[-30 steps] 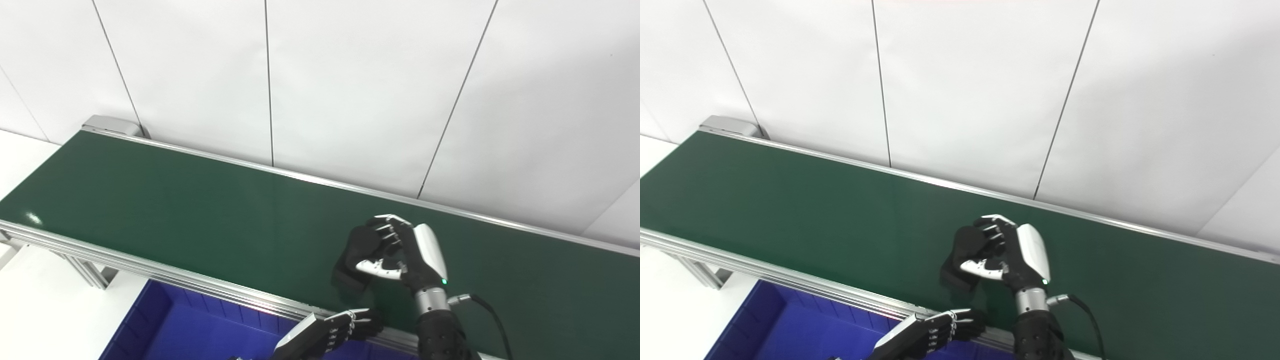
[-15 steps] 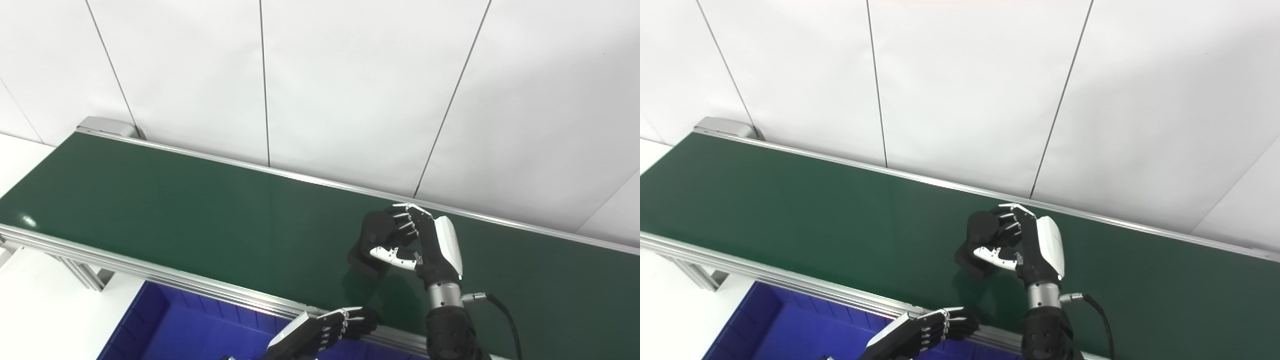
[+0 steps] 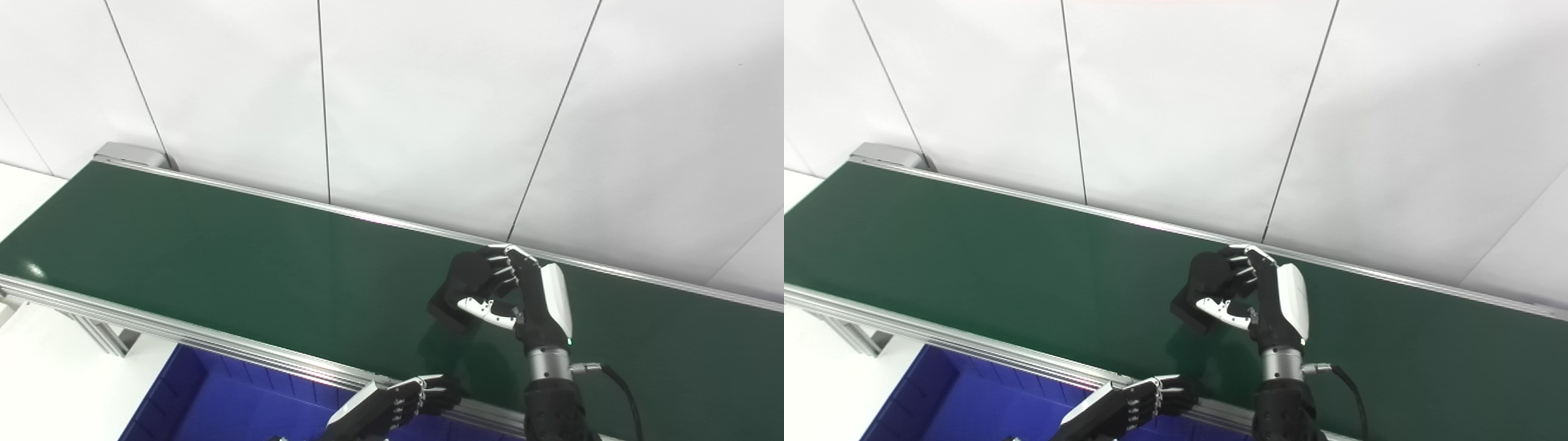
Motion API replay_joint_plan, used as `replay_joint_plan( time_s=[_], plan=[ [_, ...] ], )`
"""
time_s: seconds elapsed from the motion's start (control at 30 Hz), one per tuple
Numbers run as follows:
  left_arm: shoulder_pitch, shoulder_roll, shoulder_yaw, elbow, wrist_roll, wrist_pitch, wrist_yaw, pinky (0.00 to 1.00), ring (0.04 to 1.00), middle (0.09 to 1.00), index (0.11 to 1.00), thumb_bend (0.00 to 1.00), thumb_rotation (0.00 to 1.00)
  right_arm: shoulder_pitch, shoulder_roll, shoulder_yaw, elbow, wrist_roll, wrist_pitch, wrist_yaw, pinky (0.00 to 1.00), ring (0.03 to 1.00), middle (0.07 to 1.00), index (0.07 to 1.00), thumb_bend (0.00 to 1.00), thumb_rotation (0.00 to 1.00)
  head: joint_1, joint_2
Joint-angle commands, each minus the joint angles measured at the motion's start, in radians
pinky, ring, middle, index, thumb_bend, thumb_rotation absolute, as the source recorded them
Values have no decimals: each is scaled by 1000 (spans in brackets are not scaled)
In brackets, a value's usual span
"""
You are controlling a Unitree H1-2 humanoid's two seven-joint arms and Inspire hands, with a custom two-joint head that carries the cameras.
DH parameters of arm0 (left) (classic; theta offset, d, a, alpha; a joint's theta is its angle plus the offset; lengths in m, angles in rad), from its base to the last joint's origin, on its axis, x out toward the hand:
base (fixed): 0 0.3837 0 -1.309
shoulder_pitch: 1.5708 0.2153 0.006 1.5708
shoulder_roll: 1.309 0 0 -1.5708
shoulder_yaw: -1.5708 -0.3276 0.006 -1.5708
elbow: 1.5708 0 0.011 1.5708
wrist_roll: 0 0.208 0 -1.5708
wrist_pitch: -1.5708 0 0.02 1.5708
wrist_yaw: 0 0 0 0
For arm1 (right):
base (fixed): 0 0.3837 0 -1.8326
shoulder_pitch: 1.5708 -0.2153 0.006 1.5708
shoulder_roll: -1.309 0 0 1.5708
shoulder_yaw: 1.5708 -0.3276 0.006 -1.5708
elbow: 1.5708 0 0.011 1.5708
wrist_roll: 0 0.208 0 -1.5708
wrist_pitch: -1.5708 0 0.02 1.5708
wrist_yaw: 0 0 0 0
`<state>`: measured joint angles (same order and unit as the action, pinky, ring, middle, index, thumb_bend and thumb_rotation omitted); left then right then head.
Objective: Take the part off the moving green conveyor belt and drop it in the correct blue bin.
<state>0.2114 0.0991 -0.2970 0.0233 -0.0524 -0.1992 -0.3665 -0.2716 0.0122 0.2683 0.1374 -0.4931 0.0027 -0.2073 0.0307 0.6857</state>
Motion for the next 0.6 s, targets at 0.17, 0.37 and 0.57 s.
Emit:
replay_joint_plan(
  time_s=[0.17,0.37,0.57],
  plan=[
    [-6,3,6,-20,-16,-24,-2,855,840,823,859,990,554,10,22,-29,-140,34,-37,2,349,459,555,604,494,0,-48,2],
    [-5,12,11,-28,-18,-18,-5,854,842,828,863,981,554,48,34,-49,-262,59,15,35,362,460,547,611,496,0,-99,4],
    [-8,26,20,-18,-37,-25,-14,855,843,823,861,989,556,75,37,-70,-366,46,41,52,362,465,537,603,498,0,-151,7]
  ],
)
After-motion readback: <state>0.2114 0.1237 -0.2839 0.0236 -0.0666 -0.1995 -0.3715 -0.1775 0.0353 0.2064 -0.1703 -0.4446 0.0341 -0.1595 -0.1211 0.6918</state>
